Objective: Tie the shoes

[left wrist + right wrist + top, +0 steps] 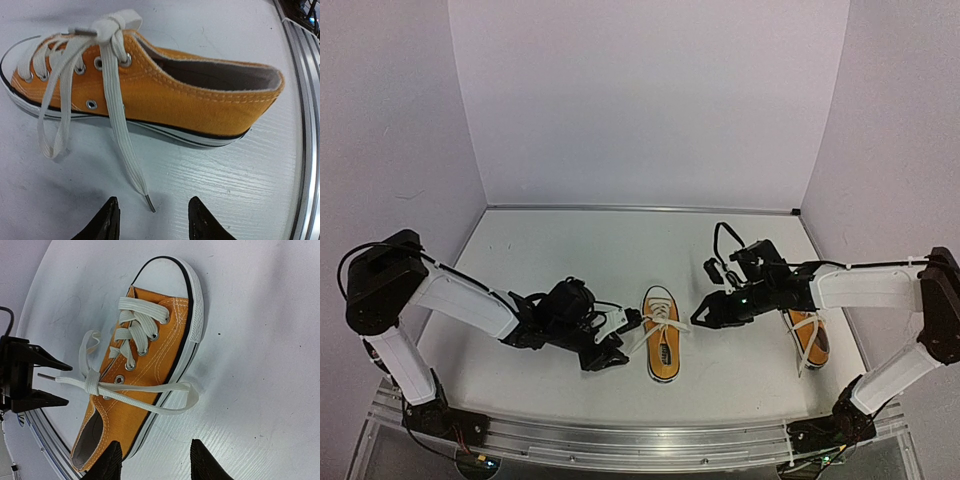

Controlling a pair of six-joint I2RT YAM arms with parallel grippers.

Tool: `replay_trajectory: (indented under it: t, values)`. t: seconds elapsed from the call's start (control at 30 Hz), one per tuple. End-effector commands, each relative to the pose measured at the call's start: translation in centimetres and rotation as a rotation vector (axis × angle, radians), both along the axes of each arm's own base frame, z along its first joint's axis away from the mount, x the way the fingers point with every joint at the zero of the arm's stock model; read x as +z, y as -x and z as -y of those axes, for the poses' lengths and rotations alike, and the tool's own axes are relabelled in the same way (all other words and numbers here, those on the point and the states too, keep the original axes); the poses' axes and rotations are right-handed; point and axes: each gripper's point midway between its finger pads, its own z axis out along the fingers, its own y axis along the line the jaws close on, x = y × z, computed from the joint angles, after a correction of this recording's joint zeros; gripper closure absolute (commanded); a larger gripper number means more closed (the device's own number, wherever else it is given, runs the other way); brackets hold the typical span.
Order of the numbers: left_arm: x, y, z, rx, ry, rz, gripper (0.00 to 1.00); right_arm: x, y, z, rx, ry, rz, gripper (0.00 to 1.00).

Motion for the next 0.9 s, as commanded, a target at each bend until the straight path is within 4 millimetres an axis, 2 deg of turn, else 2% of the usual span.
replay_trajectory:
  t: [0.0, 0.1, 0.33, 0.4, 0.5, 0.57, 0.67, 0.77, 0.87]
  values:
    - [-0.3, -1.5, 1.0, 0.059, 0.018, 0.009, 0.58, 2.6, -1.0, -0.6, 0.002, -0.038, 0.060, 0.56]
    - [-0.9, -1.9, 1.6, 0.064, 0.016, 0.002, 0.60, 2.6, -1.0, -0.5, -0.003, -0.036, 0.061, 0.56]
    - [-2.4, -0.9, 2.4, 0.009, -0.007, -0.027, 0.63, 2.5, -1.0, -0.3, -0.005, -0.028, 0.065, 0.56]
    - [-2.9, -0.9, 2.3, 0.007, -0.025, -0.022, 0.71, 2.4, -1.0, -0.3, -0.006, -0.025, 0.065, 0.56]
    - [-2.7, -1.2, 2.4, 0.006, -0.037, -0.003, 0.90, 2.3, -1.0, -0.2, -0.008, -0.020, 0.065, 0.56]
    - [-1.3, -1.1, 2.7, -0.004, -0.010, 0.008, 0.99, 2.2, -1.0, -0.2, -0.010, -0.018, 0.065, 0.56]
    - [1.7, -0.3, 3.5, -0.041, 0.061, 0.017, 1.00, 2.4, -1.1, -0.1, -0.013, -0.017, 0.071, 0.56]
    - [4.9, 1.3, 4.8, -0.103, 0.133, 0.024, 1.00, 2.6, -1.2, 0.1, -0.022, -0.012, 0.080, 0.56]
    - [7.3, 2.6, 6.1, -0.153, 0.191, 0.039, 1.00, 2.7, -1.4, 0.2, -0.029, -0.008, 0.087, 0.56]
